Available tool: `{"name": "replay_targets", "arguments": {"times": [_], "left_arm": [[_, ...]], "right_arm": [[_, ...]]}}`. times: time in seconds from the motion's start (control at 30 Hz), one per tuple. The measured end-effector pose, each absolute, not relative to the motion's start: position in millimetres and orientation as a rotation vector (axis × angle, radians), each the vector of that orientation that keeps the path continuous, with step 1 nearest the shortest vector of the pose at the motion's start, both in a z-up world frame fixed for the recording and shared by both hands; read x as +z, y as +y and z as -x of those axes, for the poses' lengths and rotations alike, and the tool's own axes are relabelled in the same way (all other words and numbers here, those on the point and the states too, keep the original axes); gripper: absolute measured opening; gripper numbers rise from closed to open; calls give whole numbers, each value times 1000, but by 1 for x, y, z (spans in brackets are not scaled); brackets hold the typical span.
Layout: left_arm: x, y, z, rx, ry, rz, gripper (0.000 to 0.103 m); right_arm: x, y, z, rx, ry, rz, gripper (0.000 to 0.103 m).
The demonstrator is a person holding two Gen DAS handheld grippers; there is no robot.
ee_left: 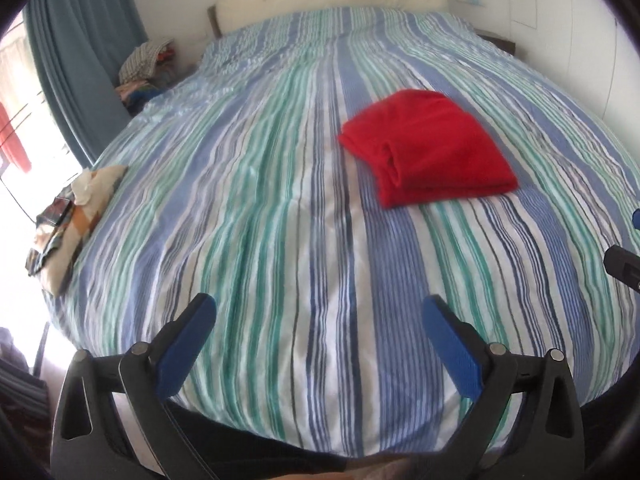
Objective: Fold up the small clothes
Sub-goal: 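Release the sweater and lift both tools away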
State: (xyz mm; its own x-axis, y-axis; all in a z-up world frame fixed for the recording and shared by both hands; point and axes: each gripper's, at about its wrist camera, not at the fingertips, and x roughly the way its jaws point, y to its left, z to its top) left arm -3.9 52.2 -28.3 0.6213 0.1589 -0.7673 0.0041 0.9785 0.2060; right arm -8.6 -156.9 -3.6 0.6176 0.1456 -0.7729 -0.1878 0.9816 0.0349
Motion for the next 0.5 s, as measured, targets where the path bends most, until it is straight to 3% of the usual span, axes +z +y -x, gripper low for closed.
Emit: {"name": "replay_targets", "arguments": {"times": [0.17,0.5], "left_arm": [[-17,46,15,67,896,-180,102],[-14,40,8,76,902,-107,102]], "right_arm": [[-8,-160,32,176,935,4,102],[26,-155,42,106,862,53,102]]}}
